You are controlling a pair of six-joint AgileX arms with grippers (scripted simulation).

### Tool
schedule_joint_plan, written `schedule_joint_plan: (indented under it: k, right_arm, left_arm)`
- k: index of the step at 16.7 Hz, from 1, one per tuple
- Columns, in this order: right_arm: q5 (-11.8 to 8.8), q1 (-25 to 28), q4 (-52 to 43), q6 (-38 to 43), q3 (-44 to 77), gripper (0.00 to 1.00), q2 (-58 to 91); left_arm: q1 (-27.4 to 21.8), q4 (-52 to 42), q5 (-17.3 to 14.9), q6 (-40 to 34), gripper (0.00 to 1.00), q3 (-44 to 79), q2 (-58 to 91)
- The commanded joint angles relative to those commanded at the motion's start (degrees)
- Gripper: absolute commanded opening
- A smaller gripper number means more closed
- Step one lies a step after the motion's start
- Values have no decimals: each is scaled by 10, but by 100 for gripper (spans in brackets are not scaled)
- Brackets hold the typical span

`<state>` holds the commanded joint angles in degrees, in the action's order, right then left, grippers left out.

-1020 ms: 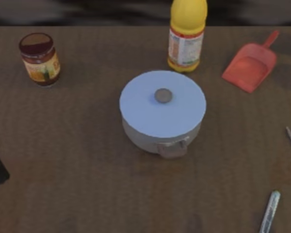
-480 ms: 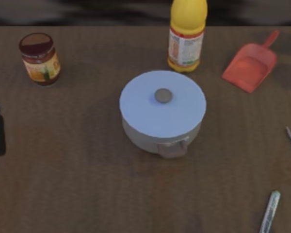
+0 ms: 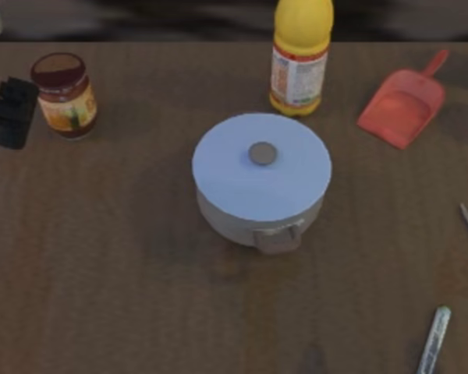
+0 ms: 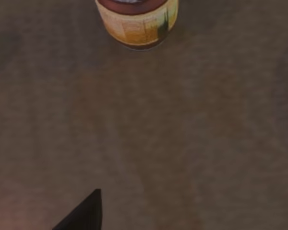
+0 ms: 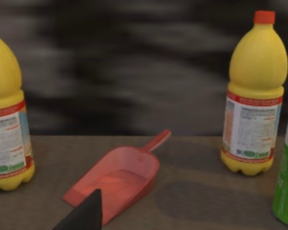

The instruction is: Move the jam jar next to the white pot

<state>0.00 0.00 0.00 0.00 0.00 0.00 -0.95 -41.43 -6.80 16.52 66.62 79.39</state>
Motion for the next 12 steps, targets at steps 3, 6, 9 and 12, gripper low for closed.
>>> schedule_joint_plan:
  k: [3, 6, 9, 12]
  right_arm:
    - [0, 0, 0, 0, 0, 100, 0]
    - [0, 0, 0, 0, 0, 100, 0]
    - [0, 0, 0, 0, 0, 100, 0]
    - [0, 0, 0, 0, 0, 100, 0]
  left_arm:
    - [1, -84, -11, 37, 100, 161, 171]
    - [4, -159, -19, 73, 100, 321, 329]
    - [7, -219, -26, 107, 100, 474, 465]
    - [11, -262, -30, 136, 100, 608, 574]
